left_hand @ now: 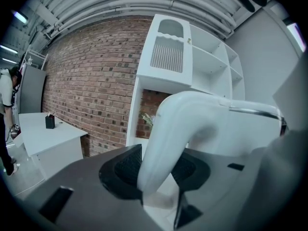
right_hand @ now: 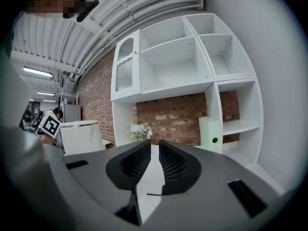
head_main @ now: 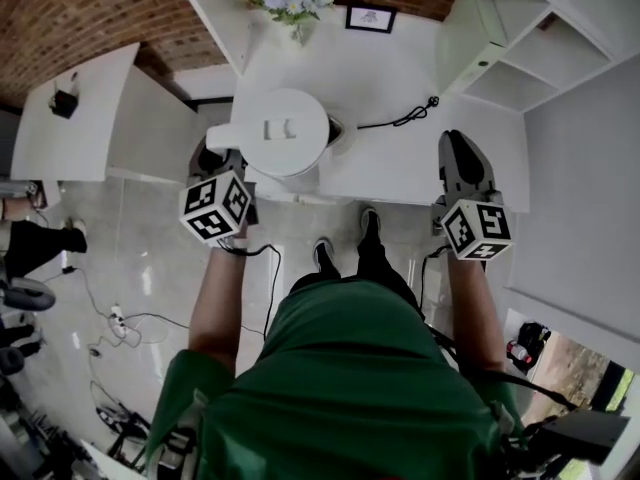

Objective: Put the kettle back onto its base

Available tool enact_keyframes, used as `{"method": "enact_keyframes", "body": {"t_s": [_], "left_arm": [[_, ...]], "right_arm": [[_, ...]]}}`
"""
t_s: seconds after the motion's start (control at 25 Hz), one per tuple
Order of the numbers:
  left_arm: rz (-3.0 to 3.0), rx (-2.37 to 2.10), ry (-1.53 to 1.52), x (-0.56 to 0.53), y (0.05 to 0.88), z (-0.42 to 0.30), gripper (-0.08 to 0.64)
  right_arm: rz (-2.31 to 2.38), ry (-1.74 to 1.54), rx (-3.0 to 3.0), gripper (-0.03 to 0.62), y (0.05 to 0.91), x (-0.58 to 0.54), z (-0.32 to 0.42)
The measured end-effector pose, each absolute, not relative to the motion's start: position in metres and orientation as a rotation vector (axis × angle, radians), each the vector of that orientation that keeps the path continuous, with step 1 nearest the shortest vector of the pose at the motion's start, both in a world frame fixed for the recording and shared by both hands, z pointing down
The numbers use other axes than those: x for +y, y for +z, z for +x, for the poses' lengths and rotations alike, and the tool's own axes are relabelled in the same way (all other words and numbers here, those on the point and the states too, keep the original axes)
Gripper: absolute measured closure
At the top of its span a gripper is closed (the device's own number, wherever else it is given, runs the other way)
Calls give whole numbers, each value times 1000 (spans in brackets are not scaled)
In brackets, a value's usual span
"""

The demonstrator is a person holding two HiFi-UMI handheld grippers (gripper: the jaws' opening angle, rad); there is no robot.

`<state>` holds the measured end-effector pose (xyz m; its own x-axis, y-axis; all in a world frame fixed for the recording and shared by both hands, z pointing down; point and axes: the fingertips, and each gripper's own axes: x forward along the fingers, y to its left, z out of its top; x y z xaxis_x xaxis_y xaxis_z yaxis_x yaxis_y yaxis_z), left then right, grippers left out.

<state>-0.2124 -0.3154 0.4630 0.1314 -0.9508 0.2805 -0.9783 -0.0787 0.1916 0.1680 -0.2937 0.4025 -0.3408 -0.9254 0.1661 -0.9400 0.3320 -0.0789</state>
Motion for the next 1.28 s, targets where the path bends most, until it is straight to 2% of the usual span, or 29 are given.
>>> {"method": "enact_keyframes", "body": {"t_s": [0.52,1.28], "left_arm": [[1988,-1979,109,-367,463,-185,394],[1954,-2036,159,-402,527,-140,393]], "right_arm": [[1621,254,-2565,526,403,-379,200],[1391,282,-2598,526,439,-447,214]]}}
